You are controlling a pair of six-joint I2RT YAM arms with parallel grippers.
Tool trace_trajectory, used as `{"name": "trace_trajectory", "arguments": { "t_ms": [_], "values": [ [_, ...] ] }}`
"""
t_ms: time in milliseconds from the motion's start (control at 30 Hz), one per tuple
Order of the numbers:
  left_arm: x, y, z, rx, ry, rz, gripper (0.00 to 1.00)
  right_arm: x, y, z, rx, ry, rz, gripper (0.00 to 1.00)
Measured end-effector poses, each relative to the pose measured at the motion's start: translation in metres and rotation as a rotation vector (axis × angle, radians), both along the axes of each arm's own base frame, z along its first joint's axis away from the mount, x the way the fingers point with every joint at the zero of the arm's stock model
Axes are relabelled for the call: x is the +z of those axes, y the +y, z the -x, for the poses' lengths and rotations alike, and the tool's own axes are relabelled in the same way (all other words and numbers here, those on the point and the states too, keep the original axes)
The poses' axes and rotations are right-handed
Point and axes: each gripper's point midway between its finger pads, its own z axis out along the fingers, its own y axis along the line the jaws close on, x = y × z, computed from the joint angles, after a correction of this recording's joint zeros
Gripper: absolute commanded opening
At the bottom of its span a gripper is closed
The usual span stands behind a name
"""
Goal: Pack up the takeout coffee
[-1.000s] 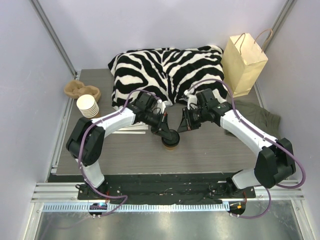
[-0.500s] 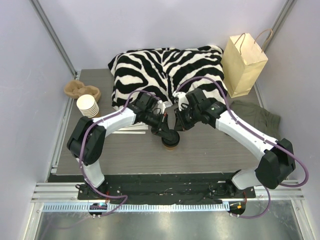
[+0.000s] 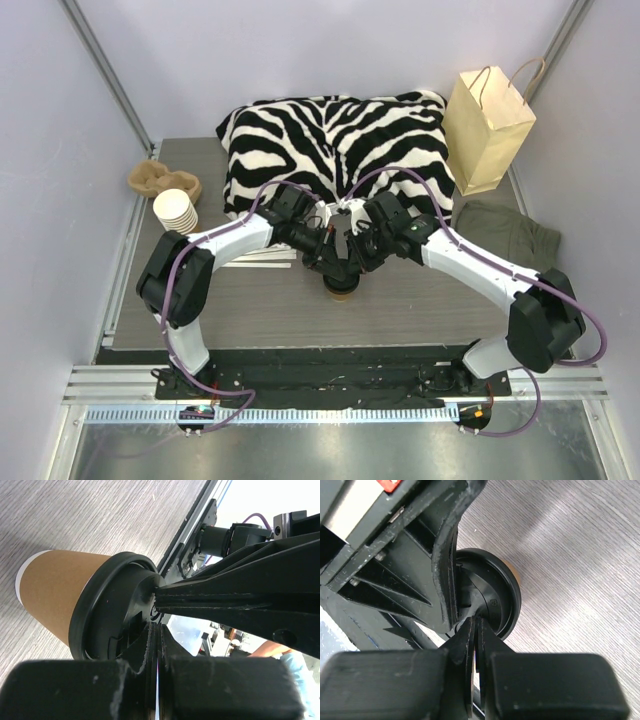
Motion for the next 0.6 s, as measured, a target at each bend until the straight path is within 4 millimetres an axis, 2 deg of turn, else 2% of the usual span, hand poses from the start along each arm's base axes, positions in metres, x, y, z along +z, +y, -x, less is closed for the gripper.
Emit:
{"name": "trace_trajectory", "arguments": {
  "t_ms": [167, 367, 433, 533, 600],
  "values": [
    [0.0, 0.001, -0.001, -0.002, -0.001, -0.003, 0.0, 0.008, 0.0, 0.002, 0.003, 0.014, -0.001, 0.07],
    [0.0, 0.001, -0.001, -0.009, -0.009, -0.003, 0.0, 0.056, 0.014, -0.018, 0.003, -0.063, -0.079, 0.07],
    [0.0, 0.001, -0.001, -0.01, -0.009, -0.003, 0.0, 0.064, 0.017, -0.022, 0.003, -0.086, -0.095, 0.07],
    [0.001, 0.001, -0.001, -0.011, -0.01, -0.005, 0.0, 0.058, 0.017, -0.023, 0.001, -0.077, -0.088, 0.07],
    [0.001, 0.001, -0.001, -0.013, -0.011, -0.005, 0.0, 0.047, 0.016, -0.021, -0.001, -0.059, -0.074, 0.07]
  ]
}}
